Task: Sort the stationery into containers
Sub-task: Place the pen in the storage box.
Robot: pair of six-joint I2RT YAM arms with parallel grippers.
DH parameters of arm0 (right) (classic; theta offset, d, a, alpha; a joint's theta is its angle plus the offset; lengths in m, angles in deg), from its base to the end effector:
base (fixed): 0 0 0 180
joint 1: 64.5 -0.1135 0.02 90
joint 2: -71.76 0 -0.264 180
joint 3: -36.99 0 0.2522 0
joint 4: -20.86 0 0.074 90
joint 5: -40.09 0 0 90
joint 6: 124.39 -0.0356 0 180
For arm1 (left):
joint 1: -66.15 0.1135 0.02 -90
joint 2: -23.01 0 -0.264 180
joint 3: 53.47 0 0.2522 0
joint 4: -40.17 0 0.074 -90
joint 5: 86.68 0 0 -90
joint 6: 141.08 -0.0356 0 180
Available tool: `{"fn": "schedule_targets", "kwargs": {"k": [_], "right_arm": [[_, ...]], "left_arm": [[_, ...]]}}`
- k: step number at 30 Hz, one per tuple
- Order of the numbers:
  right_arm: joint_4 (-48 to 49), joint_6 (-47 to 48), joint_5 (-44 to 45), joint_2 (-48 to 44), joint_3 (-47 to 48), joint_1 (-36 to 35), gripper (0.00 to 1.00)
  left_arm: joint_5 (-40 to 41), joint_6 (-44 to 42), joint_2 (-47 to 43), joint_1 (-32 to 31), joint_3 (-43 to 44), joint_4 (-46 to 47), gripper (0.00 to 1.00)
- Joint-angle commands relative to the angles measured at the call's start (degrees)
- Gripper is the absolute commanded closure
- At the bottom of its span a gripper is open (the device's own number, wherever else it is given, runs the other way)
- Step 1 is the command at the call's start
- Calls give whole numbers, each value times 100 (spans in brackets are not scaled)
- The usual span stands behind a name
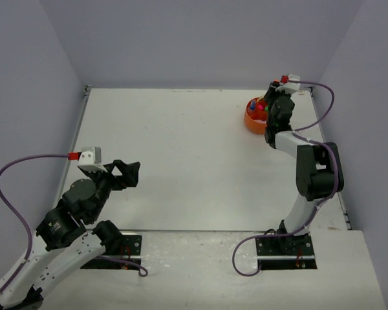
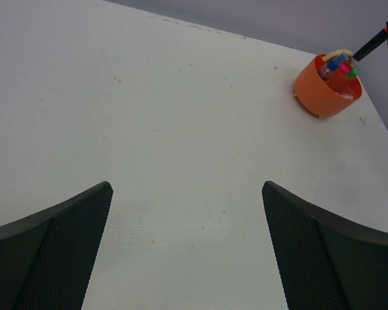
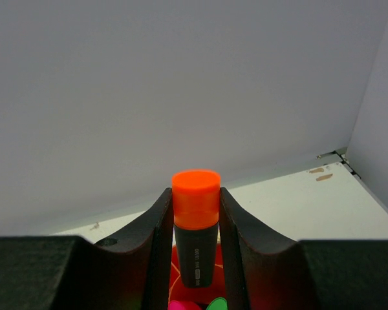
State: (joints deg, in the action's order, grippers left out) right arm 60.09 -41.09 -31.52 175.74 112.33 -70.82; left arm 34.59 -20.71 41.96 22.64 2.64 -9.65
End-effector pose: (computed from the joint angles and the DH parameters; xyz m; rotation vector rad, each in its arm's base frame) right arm 0.4098 0.0341 0.2686 0.2716 1.3689 -0.0333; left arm 0.0658 -0.0370 0.3287 -0.1878 1.7709 -0.4471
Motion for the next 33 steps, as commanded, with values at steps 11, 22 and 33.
{"fn": "schedule_targets", "kwargs": {"k": [11,22,33], "right_arm": [[106,-119,-55,97,-95,26,79],[-119,-68,-90,85,-73,26,61],[-520,-28,-348,-657,-242,21,30]], "left_arm": [[2,-137,66,35,-15,186,0],[-19,-151,101,30,-7,192,0],[11,-152,123,33,-7,195,0]]}}
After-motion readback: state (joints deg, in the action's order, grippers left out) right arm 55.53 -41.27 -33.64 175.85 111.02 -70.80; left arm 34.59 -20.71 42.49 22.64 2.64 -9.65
